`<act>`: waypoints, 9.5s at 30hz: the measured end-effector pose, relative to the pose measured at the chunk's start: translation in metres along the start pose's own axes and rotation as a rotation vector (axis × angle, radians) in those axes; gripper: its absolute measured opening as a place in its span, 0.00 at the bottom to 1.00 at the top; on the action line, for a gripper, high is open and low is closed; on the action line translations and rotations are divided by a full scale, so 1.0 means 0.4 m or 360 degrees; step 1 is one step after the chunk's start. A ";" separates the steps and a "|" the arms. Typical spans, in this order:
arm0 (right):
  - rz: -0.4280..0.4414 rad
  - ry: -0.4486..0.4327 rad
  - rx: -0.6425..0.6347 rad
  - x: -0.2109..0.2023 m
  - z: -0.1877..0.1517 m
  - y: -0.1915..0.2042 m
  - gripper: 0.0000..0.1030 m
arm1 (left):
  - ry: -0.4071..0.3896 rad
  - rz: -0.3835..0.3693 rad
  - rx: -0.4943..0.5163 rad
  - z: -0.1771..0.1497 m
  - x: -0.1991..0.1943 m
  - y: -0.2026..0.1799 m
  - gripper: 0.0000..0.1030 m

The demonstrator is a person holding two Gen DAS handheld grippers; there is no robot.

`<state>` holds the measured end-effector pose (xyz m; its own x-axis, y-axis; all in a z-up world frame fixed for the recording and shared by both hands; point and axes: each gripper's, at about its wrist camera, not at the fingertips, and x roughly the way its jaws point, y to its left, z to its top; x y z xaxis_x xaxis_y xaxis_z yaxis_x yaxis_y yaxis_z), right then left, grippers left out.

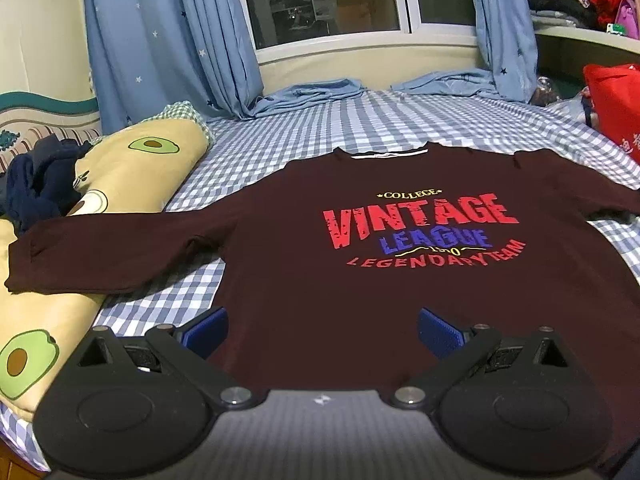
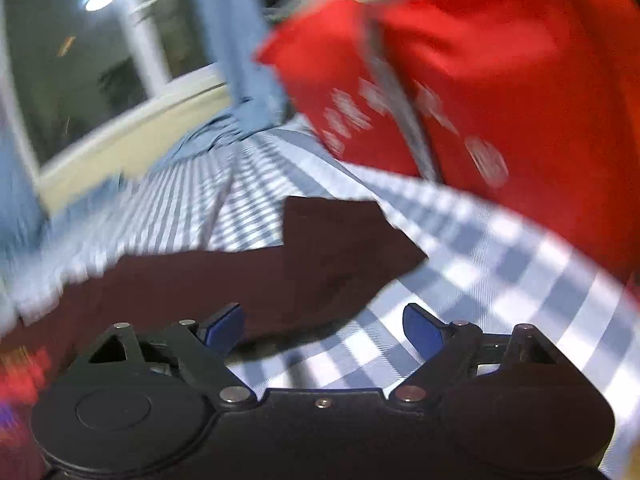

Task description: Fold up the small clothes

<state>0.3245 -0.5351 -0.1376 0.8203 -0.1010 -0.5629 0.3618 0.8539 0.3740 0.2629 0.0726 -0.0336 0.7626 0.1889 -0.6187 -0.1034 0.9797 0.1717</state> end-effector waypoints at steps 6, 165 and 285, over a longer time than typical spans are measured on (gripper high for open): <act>0.0244 -0.0025 0.0546 0.091 -0.027 -0.128 0.81 | 0.0033 -0.0006 -0.0019 0.022 0.051 -0.011 0.99; 0.1022 0.0039 -0.1327 -0.442 -0.360 1.303 0.92 | -0.0787 0.0098 -0.1410 -0.225 0.199 0.981 0.99; 0.0732 0.0438 -0.0834 -0.654 -0.447 0.742 0.92 | -0.0340 -0.0079 0.1661 -0.472 -0.170 -0.042 0.94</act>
<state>0.1381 -0.1639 -0.0110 0.6725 0.3975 -0.6243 -0.3056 0.9174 0.2549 0.0923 0.0559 -0.1390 0.8576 0.0355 -0.5131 0.4518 0.4248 0.7845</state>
